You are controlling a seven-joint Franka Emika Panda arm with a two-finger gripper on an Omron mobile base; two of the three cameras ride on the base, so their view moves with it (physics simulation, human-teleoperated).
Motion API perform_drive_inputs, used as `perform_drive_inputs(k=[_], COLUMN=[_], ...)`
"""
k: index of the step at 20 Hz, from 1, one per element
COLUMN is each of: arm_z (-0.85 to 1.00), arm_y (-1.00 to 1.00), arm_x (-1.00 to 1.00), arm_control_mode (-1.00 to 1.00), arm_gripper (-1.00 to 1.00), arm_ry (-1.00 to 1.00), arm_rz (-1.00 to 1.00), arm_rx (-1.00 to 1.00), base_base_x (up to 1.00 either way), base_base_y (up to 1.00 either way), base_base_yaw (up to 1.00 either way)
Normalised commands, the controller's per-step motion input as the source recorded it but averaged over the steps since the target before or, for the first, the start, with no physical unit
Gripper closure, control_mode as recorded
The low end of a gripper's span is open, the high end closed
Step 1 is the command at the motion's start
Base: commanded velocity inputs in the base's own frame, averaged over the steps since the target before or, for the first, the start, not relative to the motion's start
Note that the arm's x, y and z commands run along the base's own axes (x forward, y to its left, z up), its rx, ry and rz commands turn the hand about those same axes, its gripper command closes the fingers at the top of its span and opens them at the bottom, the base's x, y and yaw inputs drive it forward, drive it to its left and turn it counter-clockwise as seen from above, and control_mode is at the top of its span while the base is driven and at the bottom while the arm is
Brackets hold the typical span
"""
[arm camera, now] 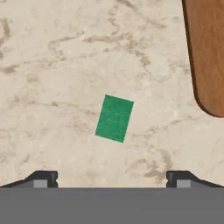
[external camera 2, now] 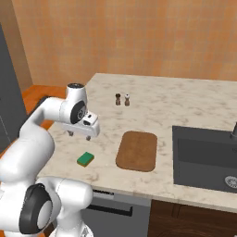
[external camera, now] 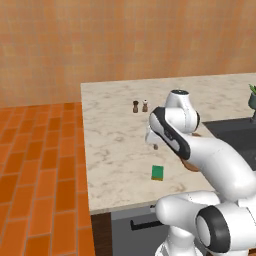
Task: Pick up the sponge from the counter and clean the cutting board by briefly scrubbing or pressing down on the cutting board. Once finished, release the sponge.
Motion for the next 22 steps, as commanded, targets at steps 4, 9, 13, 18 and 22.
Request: perform_drive_inputs(k=[4, 9, 13, 18, 22], arm_z=[-0.58, -0.68, -0.47, -0.19, -0.29], arm_y=[0.0, 0.0, 0.05, 0.0, 0.0], arm_x=[0.07, 0.08, 0.11, 0.03, 0.01], arm_control_mode=[-1.0, -1.0, -1.0, -1.0, -1.0], arm_gripper=[-1.0, -1.0, -1.0, -1.0, -1.0], arm_ry=[0.01, -0.08, -0.11, 0.0, 0.0], arm_rz=[-0.11, -0.06, -0.13, -0.09, -0.09], arm_rx=[0.0, -0.01, 0.0, 0.0, 0.0], base_base_x=[0.0, 0.0, 0.0, 0.0, 0.0], base_base_y=[0.0, 0.0, 0.0, 0.0, 0.0], base_base_yaw=[0.0, 0.0, 0.0, 0.0, 0.0])
